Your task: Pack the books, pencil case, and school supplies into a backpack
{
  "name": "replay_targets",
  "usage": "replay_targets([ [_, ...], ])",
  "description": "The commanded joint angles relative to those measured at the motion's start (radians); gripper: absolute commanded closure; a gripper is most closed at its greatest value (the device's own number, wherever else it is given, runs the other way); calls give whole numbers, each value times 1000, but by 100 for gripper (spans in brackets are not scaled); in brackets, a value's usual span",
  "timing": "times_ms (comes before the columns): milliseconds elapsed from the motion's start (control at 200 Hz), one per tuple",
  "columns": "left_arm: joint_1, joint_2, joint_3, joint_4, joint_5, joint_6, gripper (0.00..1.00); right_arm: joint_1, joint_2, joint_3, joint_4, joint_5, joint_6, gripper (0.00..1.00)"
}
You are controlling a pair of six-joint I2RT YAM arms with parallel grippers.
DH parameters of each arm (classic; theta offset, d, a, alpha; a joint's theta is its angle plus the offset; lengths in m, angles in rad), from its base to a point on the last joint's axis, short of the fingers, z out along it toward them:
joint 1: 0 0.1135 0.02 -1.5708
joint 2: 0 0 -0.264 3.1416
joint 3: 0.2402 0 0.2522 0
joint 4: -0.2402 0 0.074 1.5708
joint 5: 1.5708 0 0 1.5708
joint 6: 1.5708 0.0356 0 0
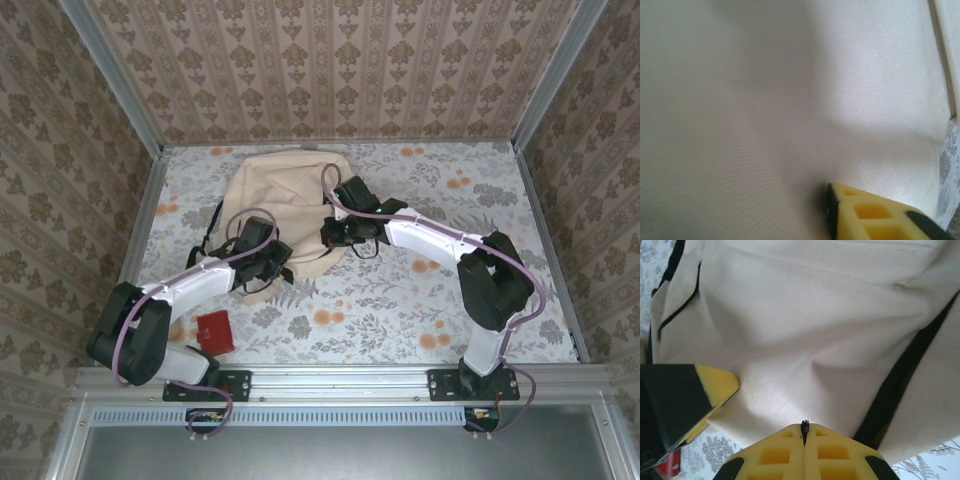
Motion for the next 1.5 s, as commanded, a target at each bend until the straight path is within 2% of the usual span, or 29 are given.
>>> replay_targets([
  [0,0,-18,4,-39,-53,15,82,0,-44,-6,-69,140,-19,100],
  [105,5,-38,-16,-96,-65,34,100,-7,-30,4,-115,243,-16,100],
  [415,32,-109,-79,-158,-42,65,100,-70,65,72,-90,397,32,100],
  [730,68,-152,-106,-184,-1,105,100,-109,164,168,-126,413,84,100],
  [955,93,-178,-110,-210,10,141,100,-113,169,198,-154,445,69,100],
  [985,130,-186,-113,-215,13,147,100,-115,167,198,-154,457,71,100],
  [1105,161,-212,-113,-243,11,172,100,-131,168,213,-211,506,85,100],
  [1390,204,-169,-66,-237,36,261,100,-118,96,119,-165,375,74,100],
  [1495,246,-146,-66,-225,57,283,100,-121,91,96,-174,460,75,100],
])
